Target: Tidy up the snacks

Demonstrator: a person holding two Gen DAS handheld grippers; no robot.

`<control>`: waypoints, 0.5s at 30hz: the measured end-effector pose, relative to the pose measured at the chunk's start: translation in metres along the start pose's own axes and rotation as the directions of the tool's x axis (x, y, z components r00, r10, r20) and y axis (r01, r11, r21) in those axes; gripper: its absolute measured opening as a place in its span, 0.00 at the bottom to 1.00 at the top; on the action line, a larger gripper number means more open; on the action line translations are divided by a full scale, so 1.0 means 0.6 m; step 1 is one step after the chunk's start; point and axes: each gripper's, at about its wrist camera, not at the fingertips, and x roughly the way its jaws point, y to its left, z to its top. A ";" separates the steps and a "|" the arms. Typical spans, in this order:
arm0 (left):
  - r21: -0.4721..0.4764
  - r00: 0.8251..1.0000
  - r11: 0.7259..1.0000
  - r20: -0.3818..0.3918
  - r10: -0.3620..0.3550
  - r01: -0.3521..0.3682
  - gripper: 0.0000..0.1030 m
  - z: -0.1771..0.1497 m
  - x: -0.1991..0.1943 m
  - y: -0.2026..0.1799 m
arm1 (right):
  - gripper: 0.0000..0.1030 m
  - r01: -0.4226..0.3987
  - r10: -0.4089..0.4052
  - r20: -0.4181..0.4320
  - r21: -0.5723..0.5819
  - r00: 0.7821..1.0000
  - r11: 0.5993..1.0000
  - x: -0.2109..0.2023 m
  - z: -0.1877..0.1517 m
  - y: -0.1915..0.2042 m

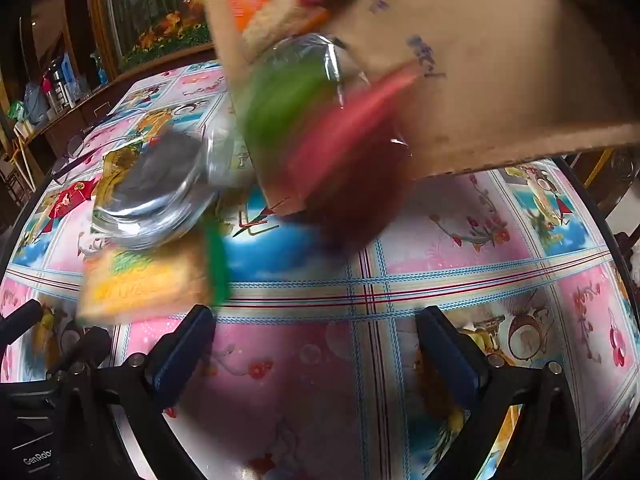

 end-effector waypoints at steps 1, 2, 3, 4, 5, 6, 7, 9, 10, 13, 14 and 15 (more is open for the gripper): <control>0.000 1.000 1.000 0.000 0.000 0.000 1.00 0.000 0.000 0.000 | 1.00 0.000 0.000 0.000 0.000 1.000 1.000 0.001 -0.002 0.000; 0.000 1.000 1.000 0.000 0.000 0.000 1.00 0.000 -0.001 0.000 | 1.00 0.000 0.000 0.000 0.000 1.000 1.000 0.001 -0.002 -0.001; 0.000 1.000 1.000 0.000 0.000 0.000 1.00 0.000 -0.001 0.001 | 1.00 0.001 -0.001 -0.001 0.000 1.000 1.000 0.001 0.000 0.000; 0.000 1.000 1.000 0.000 -0.001 0.001 1.00 0.000 -0.001 0.001 | 1.00 0.001 -0.001 -0.001 0.000 1.000 1.000 0.001 0.000 0.000; 0.000 1.000 1.000 0.000 -0.001 0.001 1.00 0.000 -0.001 0.001 | 1.00 0.001 -0.001 -0.001 0.000 1.000 1.000 0.001 0.000 0.002; 0.000 1.000 1.000 0.000 -0.001 0.001 1.00 0.000 -0.001 0.002 | 1.00 0.002 -0.002 -0.001 0.000 1.000 1.000 0.001 0.001 0.004; 0.000 1.000 1.000 0.000 0.000 0.000 1.00 0.000 -0.001 0.001 | 1.00 0.000 0.000 0.001 0.000 1.000 1.000 -0.002 -0.003 -0.001; 0.000 1.000 1.000 0.000 0.000 0.000 1.00 0.000 -0.002 0.002 | 1.00 0.000 0.000 0.000 0.000 1.000 1.000 -0.003 -0.003 -0.001; 0.000 1.000 1.000 0.001 -0.001 0.001 1.00 0.000 -0.001 0.002 | 1.00 0.000 0.000 0.000 0.000 1.000 1.000 -0.003 -0.003 -0.001; -0.001 1.000 1.000 0.001 0.000 0.000 1.00 0.002 0.002 0.002 | 1.00 0.001 -0.001 -0.001 0.000 1.000 1.000 -0.002 -0.002 -0.001; -0.001 1.000 1.000 0.000 0.000 0.000 1.00 0.002 0.002 0.003 | 1.00 0.000 0.000 -0.001 0.000 1.000 1.000 -0.002 -0.002 -0.001; -0.001 1.000 1.000 0.001 0.000 0.000 1.00 0.002 0.002 0.003 | 1.00 0.000 0.000 -0.001 0.000 1.000 1.000 -0.002 -0.002 -0.003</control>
